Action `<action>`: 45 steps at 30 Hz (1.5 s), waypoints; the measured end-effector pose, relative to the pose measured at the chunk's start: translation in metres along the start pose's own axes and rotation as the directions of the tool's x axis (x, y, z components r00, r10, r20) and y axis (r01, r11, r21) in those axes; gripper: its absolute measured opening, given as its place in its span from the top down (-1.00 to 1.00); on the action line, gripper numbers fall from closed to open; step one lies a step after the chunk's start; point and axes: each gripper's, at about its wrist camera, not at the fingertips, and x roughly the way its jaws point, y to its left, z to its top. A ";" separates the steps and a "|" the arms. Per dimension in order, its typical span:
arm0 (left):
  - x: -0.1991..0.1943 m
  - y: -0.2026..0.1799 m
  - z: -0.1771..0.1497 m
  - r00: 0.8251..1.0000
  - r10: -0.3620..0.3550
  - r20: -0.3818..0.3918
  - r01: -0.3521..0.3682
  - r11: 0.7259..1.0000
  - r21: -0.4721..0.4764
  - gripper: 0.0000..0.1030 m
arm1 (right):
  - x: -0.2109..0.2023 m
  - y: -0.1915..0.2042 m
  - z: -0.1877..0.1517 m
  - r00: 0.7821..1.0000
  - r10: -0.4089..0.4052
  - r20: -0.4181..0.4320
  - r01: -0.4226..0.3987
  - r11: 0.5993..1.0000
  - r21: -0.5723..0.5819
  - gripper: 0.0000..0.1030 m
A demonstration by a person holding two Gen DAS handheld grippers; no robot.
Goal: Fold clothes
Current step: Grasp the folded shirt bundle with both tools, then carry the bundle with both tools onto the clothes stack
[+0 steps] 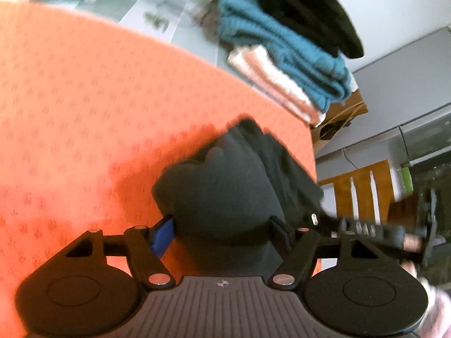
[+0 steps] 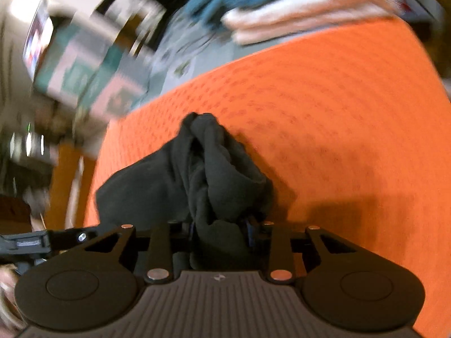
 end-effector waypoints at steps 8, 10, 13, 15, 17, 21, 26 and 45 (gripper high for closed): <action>0.009 0.024 0.015 1.000 0.014 -0.012 -0.014 1.000 -0.025 -0.38 | -0.001 -0.025 -0.073 0.987 0.007 0.164 -0.062 0.941 0.332 0.32; 0.004 0.029 0.012 1.000 0.005 -0.001 -0.005 0.999 -0.037 -0.39 | 0.001 -0.023 -0.081 0.982 -0.014 0.189 -0.047 0.947 0.318 0.32; -0.003 0.031 0.001 1.000 0.014 0.012 -0.014 0.999 -0.043 -0.43 | 0.004 -0.021 -0.083 0.979 -0.042 0.198 -0.016 0.960 0.279 0.29; -0.005 0.033 -0.011 1.000 0.011 0.005 -0.010 0.998 -0.063 -0.45 | 0.007 -0.018 -0.082 0.978 -0.067 0.197 0.021 0.973 0.231 0.22; -0.006 0.034 -0.025 1.000 0.015 -0.005 -0.015 0.997 -0.076 -0.46 | 0.009 -0.017 -0.078 0.980 -0.075 0.185 0.042 0.984 0.173 0.10; -0.002 0.033 -0.048 0.999 0.022 -0.026 -0.024 0.998 -0.058 -0.53 | 0.011 -0.023 -0.073 0.984 -0.063 0.167 0.045 0.993 0.111 -0.09; 0.005 0.025 -0.053 0.998 0.020 -0.055 -0.022 0.999 -0.032 -0.60 | 0.020 -0.028 -0.071 0.989 -0.046 0.141 0.038 0.998 0.056 -0.28; -0.033 -0.040 -0.004 0.998 -0.040 0.038 0.034 0.989 0.144 0.11 | -0.046 0.030 -0.053 0.916 -0.038 0.400 0.014 0.998 0.064 0.30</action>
